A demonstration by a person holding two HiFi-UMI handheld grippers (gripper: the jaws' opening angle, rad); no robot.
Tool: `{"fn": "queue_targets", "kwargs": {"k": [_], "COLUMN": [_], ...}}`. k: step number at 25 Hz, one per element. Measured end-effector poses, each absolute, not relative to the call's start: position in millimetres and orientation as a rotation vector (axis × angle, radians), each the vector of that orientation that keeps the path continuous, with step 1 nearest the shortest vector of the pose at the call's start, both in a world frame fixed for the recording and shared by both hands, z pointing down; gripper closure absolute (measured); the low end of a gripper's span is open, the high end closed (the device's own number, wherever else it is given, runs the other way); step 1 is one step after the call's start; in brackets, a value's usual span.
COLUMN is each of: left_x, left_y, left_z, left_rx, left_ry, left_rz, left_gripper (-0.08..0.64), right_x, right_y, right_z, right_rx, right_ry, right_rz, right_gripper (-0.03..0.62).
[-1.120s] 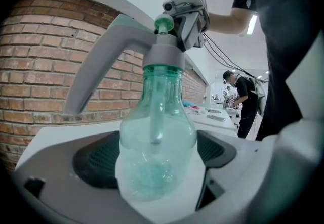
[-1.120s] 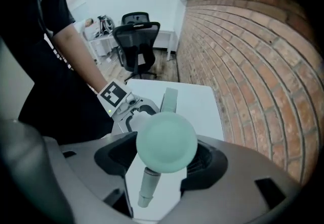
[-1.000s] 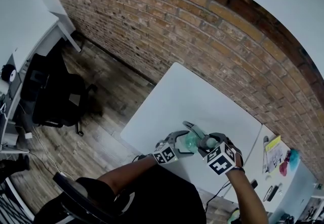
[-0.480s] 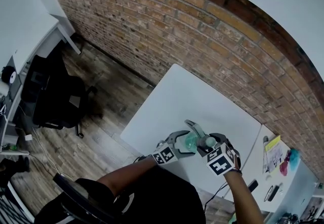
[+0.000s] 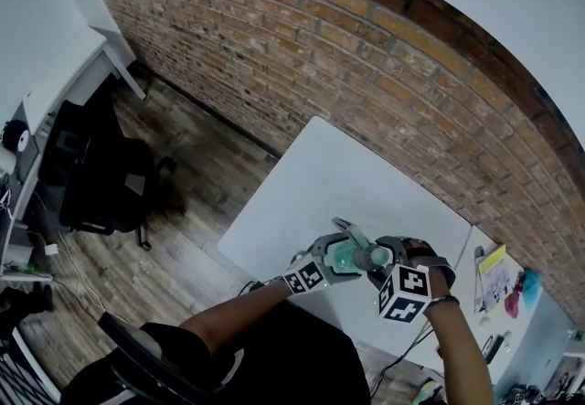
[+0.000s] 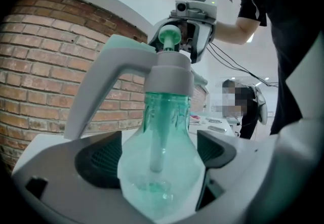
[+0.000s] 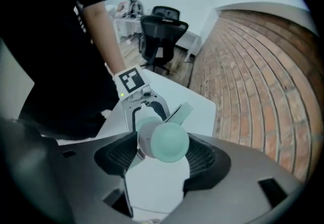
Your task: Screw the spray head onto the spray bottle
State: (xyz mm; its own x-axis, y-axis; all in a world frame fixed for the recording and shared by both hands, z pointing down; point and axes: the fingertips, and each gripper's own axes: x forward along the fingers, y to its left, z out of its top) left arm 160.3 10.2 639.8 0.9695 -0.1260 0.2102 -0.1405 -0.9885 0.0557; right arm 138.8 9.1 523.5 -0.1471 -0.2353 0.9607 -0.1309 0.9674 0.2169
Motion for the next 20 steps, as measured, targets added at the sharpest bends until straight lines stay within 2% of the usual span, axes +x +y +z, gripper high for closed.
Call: {"fn": "queue_targets", "kwargs": {"k": [3,20], "left_x": [162,161], "left_y": [12,12], "left_z": [642,642], "left_rx": [3.049,3.053], "left_ry": [-0.196,-0.196], "left_rz": [0.325,0.323], "left_gripper": [0.097,0.097], "right_x": [144,139], "right_y": [11,11], "right_z": [534,550], "right_rx": [0.141,0.247], "right_ry": [-1.647,-1.681], "right_rz": [-0.201,0.092], "right_gripper": [0.314,0.319]}}
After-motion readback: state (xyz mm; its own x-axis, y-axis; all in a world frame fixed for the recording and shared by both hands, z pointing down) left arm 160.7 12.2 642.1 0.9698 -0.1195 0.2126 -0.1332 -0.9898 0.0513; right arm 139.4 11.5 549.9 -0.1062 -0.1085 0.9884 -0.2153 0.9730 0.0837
